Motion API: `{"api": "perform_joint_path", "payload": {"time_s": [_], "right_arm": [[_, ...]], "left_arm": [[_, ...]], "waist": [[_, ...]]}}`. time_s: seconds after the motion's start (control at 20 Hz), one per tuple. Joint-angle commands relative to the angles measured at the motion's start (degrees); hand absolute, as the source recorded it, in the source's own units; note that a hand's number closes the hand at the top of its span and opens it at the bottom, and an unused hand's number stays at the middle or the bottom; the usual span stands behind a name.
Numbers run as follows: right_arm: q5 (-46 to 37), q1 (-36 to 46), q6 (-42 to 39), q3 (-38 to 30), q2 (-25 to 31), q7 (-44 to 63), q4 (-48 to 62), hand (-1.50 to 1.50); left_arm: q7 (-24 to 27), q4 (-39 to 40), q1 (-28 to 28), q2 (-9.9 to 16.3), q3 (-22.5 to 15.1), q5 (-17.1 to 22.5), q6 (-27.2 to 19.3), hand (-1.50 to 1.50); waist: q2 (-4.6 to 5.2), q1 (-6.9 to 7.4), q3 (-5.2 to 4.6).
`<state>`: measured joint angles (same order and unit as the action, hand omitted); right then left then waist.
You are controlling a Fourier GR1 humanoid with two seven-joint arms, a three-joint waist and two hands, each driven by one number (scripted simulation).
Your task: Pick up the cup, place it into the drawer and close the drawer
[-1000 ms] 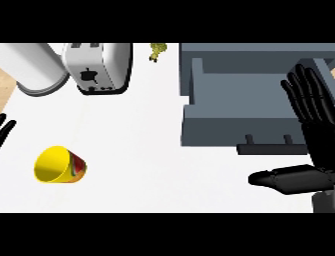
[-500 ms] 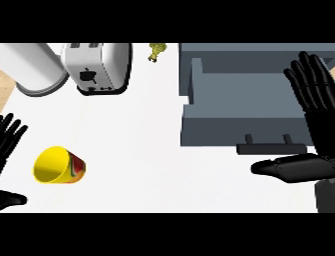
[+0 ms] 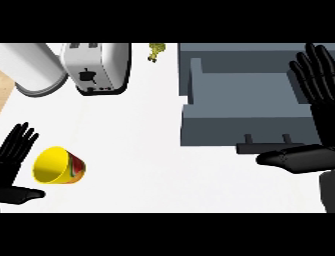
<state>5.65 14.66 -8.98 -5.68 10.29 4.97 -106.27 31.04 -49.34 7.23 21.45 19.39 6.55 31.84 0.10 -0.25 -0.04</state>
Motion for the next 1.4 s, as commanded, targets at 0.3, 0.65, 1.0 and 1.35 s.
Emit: {"api": "perform_joint_path", "payload": {"time_s": [0.3,0.65,1.0,1.35], "right_arm": [[3.7,-0.6,-2.6,-2.7,1.7,0.6,-1.4,-1.5],[2.0,1.1,-1.8,-1.5,1.6,2.2,-1.0,-1.5],[1.6,3.9,-0.1,-0.7,1.0,4.8,-2.2,-1.5],[1.6,2.8,-0.8,-1.2,0.9,3.0,-0.4,-1.5]], "left_arm": [[19.7,25.3,8.1,0.9,-1.9,-8.4,-2.4,-1.5],[25.0,32.5,12.8,1.4,-2.1,-9.7,-4.3,-1.5],[29.7,34.0,13.0,-0.7,-3.6,-11.1,-5.9,-1.5],[31.1,36.3,14.4,-0.1,-3.7,-11.3,-4.0,-1.5]], "waist": [[0.17,-0.88,-0.11],[0.32,-1.07,-0.19],[0.47,-1.29,-0.32],[0.55,-1.02,-0.26]]}}
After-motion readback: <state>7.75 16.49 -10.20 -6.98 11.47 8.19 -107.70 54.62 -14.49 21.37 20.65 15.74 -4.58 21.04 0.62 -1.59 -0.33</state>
